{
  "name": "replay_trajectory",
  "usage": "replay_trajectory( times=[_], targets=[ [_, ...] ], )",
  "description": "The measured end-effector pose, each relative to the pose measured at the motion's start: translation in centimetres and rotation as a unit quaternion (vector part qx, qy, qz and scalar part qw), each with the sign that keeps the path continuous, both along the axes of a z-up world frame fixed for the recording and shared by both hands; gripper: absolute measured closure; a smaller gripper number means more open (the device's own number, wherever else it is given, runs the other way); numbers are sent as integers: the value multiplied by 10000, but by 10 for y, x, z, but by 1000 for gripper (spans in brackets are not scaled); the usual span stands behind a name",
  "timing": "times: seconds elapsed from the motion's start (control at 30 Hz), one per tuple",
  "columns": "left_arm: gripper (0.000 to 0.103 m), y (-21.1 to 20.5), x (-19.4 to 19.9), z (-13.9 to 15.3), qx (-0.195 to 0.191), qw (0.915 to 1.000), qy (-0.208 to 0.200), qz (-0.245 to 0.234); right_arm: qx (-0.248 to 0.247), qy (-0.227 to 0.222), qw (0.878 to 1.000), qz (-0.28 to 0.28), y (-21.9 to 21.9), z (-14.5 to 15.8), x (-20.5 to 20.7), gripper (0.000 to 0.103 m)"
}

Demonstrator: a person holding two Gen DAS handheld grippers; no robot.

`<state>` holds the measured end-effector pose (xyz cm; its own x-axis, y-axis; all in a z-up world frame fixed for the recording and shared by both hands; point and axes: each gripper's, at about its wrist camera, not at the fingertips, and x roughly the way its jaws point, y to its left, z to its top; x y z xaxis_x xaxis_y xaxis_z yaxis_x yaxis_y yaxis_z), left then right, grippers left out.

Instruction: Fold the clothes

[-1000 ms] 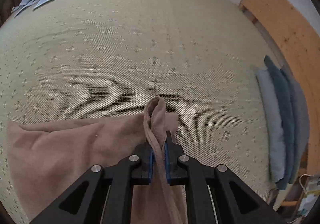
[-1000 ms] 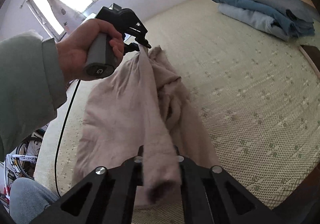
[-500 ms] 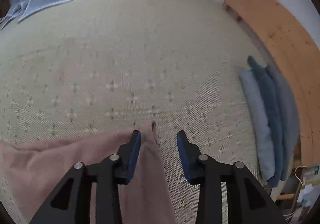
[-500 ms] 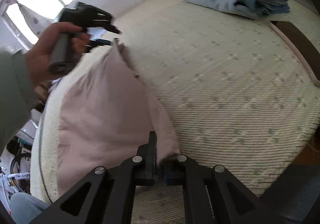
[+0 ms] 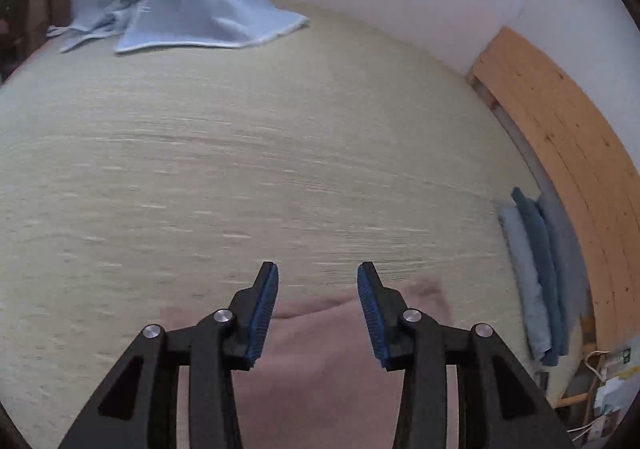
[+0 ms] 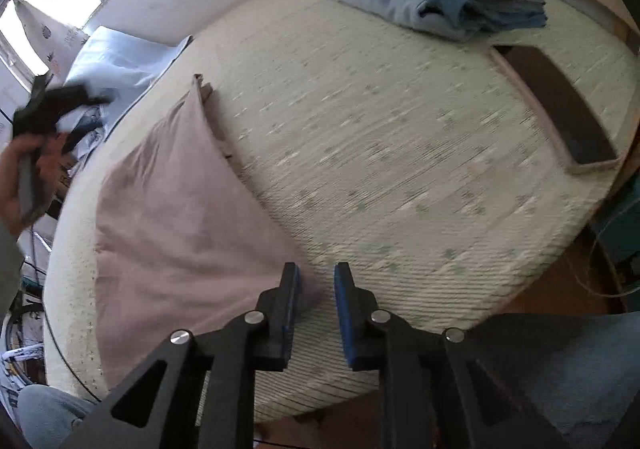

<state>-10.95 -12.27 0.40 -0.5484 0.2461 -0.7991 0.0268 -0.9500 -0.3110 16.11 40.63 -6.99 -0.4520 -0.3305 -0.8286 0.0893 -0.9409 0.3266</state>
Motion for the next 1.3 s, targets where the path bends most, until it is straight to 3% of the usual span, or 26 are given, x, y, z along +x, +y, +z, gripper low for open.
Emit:
replay_trajectory(
  times=[0.1, 0.23, 0.33, 0.4, 0.47, 0.53, 0.73, 0.83, 0.9, 0.93, 1.07, 1.13, 1.3],
  targets=[
    [58, -35, 17, -3, -60, 9997, 42, 232, 220, 69, 9996, -131, 7, 10, -5, 83],
    [58, -76, 44, -12, 183, 9990, -41, 417, 191, 237, 9995, -99, 6, 27, -15, 83],
    [58, -94, 63, -31, 463, 9978, -225, 412, 166, 486, 9981, 332, -16, 44, -27, 82],
    [58, -99, 72, -42, 602, 9970, -316, 382, 148, 670, 9953, 684, -35, 56, -35, 74],
    [58, -97, 78, -54, 728, 9961, -395, 297, 131, 830, 9913, 1010, -50, 67, -43, 59],
    [58, -93, 85, -61, 786, 9959, -386, 227, 122, 962, 9866, 1311, -67, 78, -53, 55],
    [58, -77, 83, -53, 811, 9965, 4, 219, 16, 1386, 9675, 2113, -122, 101, -90, 54],
    [58, -65, 76, -46, 750, 9970, 106, 129, -119, 1285, 9652, 2275, -151, 99, -115, 55],
    [60, -58, 67, -48, 668, 9977, 65, 136, -158, 1217, 9635, 2378, -171, 95, -134, 57],
    [69, -54, 61, -50, 644, 9978, 25, 136, -164, 1193, 9624, 2434, -181, 92, -144, 62],
    [89, -42, 38, -57, 221, 9997, -65, 58, 77, 1218, 9556, 2680, -217, 78, -176, 91],
    [95, -39, 33, -59, -28, 10000, -55, 7, 155, 1204, 9538, 2749, -231, 67, -191, 96],
    [99, -35, 24, -64, -317, 9995, -40, 15, 310, 1119, 9556, 2708, -250, 38, -224, 99]
  ],
)
